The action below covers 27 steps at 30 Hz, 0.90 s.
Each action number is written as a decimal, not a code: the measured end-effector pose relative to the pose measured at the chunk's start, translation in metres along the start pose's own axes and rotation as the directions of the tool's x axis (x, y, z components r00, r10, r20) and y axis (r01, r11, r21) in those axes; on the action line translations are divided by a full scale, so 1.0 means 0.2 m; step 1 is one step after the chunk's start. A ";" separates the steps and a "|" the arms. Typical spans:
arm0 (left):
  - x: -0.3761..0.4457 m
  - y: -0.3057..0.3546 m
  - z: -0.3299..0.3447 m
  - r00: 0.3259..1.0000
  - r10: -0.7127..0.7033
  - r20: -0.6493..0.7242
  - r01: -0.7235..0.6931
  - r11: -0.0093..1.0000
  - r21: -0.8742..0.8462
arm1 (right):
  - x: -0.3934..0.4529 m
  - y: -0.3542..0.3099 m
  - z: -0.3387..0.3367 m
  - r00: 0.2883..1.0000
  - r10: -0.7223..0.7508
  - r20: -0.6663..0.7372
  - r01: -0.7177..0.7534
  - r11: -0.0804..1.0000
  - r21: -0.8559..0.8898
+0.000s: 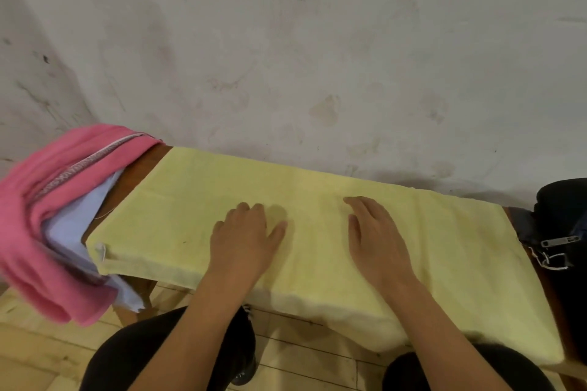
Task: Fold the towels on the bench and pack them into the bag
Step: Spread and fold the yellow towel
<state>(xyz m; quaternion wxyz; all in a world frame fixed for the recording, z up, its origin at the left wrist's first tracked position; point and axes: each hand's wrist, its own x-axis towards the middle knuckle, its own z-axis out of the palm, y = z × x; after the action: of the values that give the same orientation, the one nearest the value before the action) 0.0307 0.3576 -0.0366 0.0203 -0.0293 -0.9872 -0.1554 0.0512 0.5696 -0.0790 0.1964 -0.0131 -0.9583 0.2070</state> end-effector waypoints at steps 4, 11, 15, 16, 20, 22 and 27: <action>0.08 -0.17 -0.08 0.981 -0.161 -0.106 0.159 0.987 -0.024 | -0.02 -0.05 0.04 0.996 -0.085 -0.026 0.085 0.996 -0.018; 0.16 -0.68 -0.20 0.747 -0.664 -0.006 0.664 0.747 -0.022 | -0.01 -0.06 0.07 0.995 -0.101 0.015 0.102 0.993 -0.059; 0.16 -0.79 -0.21 0.741 -0.671 -0.003 0.667 0.737 -0.114 | 0.00 -0.08 0.07 0.996 -0.088 0.004 0.088 0.995 -0.056; 0.16 -0.80 -0.21 0.744 -0.668 0.013 0.663 0.735 -0.142 | 0.00 -0.09 0.08 0.996 -0.085 0.002 0.085 0.995 -0.051; 0.15 -0.80 -0.23 0.771 -0.637 -0.005 0.626 0.760 -0.176 | -0.01 -0.12 0.07 0.996 -0.091 -0.001 0.091 0.996 -0.020; 0.13 -0.79 -0.24 0.777 -0.629 -0.015 0.618 0.767 -0.169 | -0.02 -0.14 0.06 0.996 -0.086 -0.003 0.086 0.996 0.027; 0.14 -0.80 -0.26 0.788 -0.615 -0.026 0.575 0.750 -0.327 | 0.05 -0.27 0.05 0.995 -0.083 0.060 0.073 0.987 0.146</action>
<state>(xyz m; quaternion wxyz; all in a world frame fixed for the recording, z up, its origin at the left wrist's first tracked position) -0.0060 0.1913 -0.0339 0.0301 0.2945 -0.9054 -0.3043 0.0407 0.5173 -0.0623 0.1731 0.0455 -0.9467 0.2677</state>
